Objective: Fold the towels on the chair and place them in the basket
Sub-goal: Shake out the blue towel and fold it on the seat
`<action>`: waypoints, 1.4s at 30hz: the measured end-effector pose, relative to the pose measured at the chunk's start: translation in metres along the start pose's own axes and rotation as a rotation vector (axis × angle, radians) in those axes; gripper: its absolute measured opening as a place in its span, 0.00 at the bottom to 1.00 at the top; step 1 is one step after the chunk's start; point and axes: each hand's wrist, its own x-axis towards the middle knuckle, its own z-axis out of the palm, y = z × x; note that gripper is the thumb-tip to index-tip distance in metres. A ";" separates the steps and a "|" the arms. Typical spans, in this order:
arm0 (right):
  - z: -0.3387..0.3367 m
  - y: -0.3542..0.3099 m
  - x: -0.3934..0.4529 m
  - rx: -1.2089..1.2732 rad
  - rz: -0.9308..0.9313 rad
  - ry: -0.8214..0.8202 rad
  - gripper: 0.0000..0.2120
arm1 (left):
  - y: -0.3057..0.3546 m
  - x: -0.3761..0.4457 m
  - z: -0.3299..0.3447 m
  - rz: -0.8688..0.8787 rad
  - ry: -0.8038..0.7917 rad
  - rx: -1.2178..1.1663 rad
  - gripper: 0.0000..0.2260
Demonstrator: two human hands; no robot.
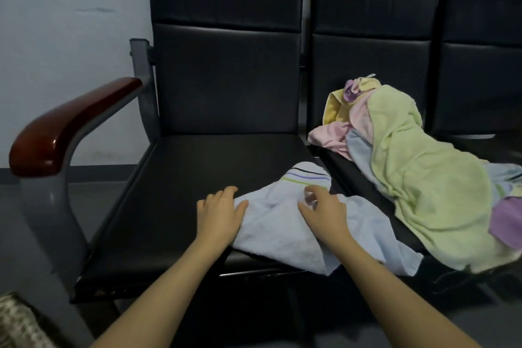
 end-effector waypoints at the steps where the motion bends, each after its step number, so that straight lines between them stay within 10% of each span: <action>1: 0.001 0.000 0.001 -0.009 0.010 -0.015 0.13 | -0.001 -0.001 -0.001 0.016 0.019 -0.031 0.18; 22: -0.128 -0.109 0.033 0.800 -0.242 0.285 0.03 | 0.090 0.026 -0.179 0.274 0.564 -0.462 0.08; 29: -0.132 -0.130 0.044 0.896 -0.406 0.239 0.05 | 0.099 0.028 -0.162 0.421 0.368 -0.101 0.17; 36: -0.112 -0.131 0.045 0.958 -0.439 0.072 0.07 | 0.094 0.032 -0.137 0.311 0.222 -0.633 0.04; 42: -0.064 -0.110 0.037 0.865 -0.320 0.028 0.13 | 0.074 0.071 -0.122 0.191 0.323 -0.625 0.05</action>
